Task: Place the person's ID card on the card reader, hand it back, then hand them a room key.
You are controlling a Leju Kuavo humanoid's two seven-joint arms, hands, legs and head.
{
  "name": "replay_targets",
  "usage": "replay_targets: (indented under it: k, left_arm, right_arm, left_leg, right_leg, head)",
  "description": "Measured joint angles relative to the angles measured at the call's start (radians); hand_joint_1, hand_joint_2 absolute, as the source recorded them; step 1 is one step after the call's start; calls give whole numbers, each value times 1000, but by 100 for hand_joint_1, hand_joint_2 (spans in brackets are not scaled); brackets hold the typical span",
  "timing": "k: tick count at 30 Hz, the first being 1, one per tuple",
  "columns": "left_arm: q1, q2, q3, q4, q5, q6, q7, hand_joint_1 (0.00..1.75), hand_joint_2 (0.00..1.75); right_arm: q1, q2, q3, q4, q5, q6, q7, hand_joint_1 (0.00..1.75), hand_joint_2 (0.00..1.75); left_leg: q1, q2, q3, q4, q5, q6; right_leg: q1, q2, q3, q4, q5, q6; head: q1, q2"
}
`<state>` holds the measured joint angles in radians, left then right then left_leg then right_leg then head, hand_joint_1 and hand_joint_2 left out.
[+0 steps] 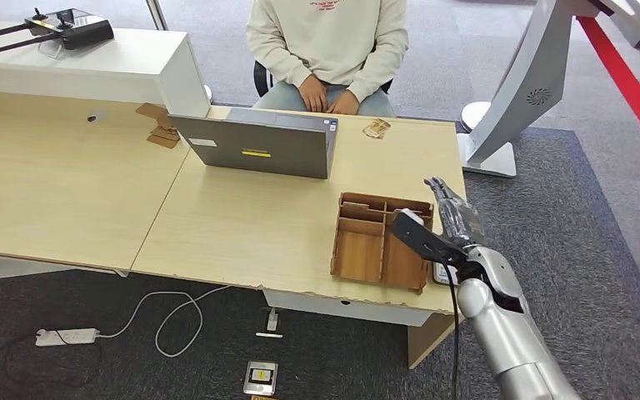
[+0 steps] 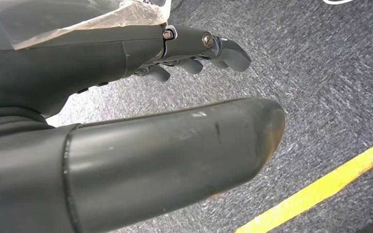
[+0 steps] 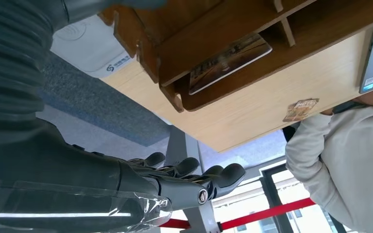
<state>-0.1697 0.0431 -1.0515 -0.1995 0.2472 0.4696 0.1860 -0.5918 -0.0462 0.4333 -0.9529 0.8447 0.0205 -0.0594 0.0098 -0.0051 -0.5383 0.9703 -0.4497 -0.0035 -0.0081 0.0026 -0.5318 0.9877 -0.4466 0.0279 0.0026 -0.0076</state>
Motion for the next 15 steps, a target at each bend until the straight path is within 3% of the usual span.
replay_targets:
  k: [15]
  left_arm:
    - [0,0,-2,0,25,0,-6,0,0]
  right_arm:
    - [-69,77,60,131,-7,-27,-44,0,175]
  left_leg:
    - [0,0,0,0,0,0]
  right_leg:
    - [0,0,0,0,0,0]
  head:
    - [0,0]
